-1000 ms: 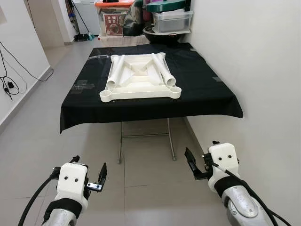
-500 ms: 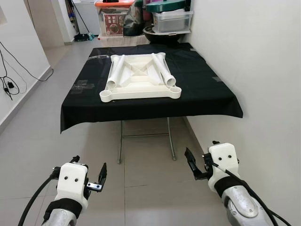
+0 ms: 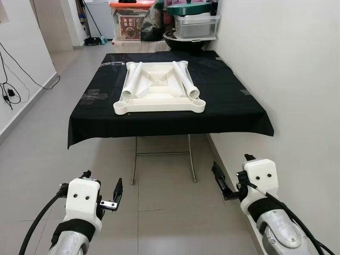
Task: Building children table
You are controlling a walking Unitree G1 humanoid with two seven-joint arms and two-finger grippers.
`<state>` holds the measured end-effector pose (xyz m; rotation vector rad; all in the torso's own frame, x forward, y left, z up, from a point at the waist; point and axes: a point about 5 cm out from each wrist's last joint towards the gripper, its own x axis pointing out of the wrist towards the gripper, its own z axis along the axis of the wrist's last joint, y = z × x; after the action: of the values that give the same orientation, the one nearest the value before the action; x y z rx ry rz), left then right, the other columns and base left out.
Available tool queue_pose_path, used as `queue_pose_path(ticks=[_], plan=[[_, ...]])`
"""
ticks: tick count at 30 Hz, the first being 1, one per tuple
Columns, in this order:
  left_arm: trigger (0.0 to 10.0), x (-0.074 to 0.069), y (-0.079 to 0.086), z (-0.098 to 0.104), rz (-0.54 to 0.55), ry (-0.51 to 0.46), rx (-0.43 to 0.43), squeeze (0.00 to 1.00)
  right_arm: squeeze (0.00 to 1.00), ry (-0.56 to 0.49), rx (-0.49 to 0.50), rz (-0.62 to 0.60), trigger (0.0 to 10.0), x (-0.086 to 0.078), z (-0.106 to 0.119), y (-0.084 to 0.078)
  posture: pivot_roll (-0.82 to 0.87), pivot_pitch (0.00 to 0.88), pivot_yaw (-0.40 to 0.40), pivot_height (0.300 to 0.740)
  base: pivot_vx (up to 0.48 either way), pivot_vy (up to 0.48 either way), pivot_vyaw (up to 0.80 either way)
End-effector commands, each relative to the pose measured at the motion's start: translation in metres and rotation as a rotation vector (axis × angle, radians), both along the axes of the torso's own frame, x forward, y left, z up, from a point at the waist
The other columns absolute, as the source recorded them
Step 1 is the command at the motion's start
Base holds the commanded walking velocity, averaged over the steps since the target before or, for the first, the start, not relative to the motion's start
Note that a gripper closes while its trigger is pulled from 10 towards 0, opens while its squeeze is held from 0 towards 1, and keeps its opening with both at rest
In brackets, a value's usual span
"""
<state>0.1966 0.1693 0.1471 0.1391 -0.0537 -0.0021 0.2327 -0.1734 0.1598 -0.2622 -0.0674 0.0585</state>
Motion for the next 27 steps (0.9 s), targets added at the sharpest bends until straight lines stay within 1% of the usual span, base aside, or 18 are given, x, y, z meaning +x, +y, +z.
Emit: queue_pose_path(ticks=[1,2,3,4,6,7,8,10,12,13,14,15,17,27], plan=[[10.0,0.000,0.000,-0.004,0.010,0.020,0.010,0.00,0.00,-0.025,-0.025,-0.012,10.0,0.001,0.000,-0.001,0.00,0.000,-0.026,0.740,0.000,0.000,0.00],[10.0,0.001,-0.001,-0.002,0.013,0.008,0.014,0.00,0.00,-0.006,-0.039,-0.029,10.0,0.005,0.000,-0.002,0.01,0.000,-0.027,0.740,0.000,0.000,0.00],[10.0,0.001,-0.001,-0.002,0.013,0.008,0.014,0.00,0.00,-0.006,-0.039,-0.029,10.0,0.005,0.000,-0.002,0.01,0.000,-0.027,0.740,0.000,0.000,0.00],[10.0,0.002,-0.001,0.001,0.012,-0.009,0.008,0.00,0.00,0.006,-0.021,-0.028,10.0,0.011,0.001,-0.002,0.01,0.000,-0.025,0.740,0.000,0.000,0.00],[10.0,0.002,-0.001,0.001,0.012,-0.009,0.008,0.00,0.00,0.006,-0.021,-0.028,10.0,0.011,0.001,-0.002,0.01,0.000,-0.025,0.740,0.000,0.000,0.00],[10.0,0.004,0.000,0.004,0.011,-0.030,-0.011,0.00,0.00,0.004,-0.002,-0.011,10.0,0.017,0.004,0.001,0.01,0.000,-0.020,0.740,0.000,0.000,0.00],[10.0,0.006,-0.001,0.010,0.007,-0.065,-0.032,0.00,0.00,-0.018,0.020,0.015,10.0,0.024,0.009,0.006,0.01,0.000,-0.017,0.740,0.480,0.000,0.00],[10.0,0.006,-0.001,0.010,0.007,-0.065,-0.032,0.00,0.00,-0.018,0.020,0.015,10.0,0.024,0.009,0.006,0.01,0.000,-0.017,0.740,0.480,0.000,0.00],[10.0,0.010,-0.002,0.015,-0.004,-0.098,-0.049,0.00,0.00,-0.053,0.051,0.059,10.0,0.031,0.015,0.017,0.02,0.000,-0.014,0.740,0.480,0.000,0.00],[10.0,0.010,-0.002,0.015,-0.004,-0.098,-0.049,0.00,0.00,-0.053,0.051,0.059,10.0,0.031,0.015,0.017,0.02,0.000,-0.014,0.740,0.480,0.000,0.00],[10.0,0.012,-0.003,0.016,-0.011,-0.102,-0.043,0.00,0.00,-0.060,0.056,0.072,10.0,0.034,0.017,0.021,0.02,0.000,-0.013,0.740,0.480,0.000,0.00],[10.0,0.012,-0.003,0.016,-0.011,-0.102,-0.043,0.00,0.00,-0.060,0.056,0.072,10.0,0.034,0.017,0.021,0.02,0.000,-0.013,0.740,0.480,0.000,0.00],[10.0,0.014,-0.004,0.016,-0.022,-0.103,-0.034,0.00,0.00,-0.065,0.067,0.102,10.0,0.038,0.017,0.029,0.03,0.000,-0.009,0.740,0.480,0.000,0.00],[10.0,0.019,-0.006,0.016,-0.035,-0.112,-0.028,0.00,0.00,-0.062,0.081,0.114,10.0,0.045,0.014,0.034,0.03,0.000,-0.002,0.740,0.480,0.000,0.00]])
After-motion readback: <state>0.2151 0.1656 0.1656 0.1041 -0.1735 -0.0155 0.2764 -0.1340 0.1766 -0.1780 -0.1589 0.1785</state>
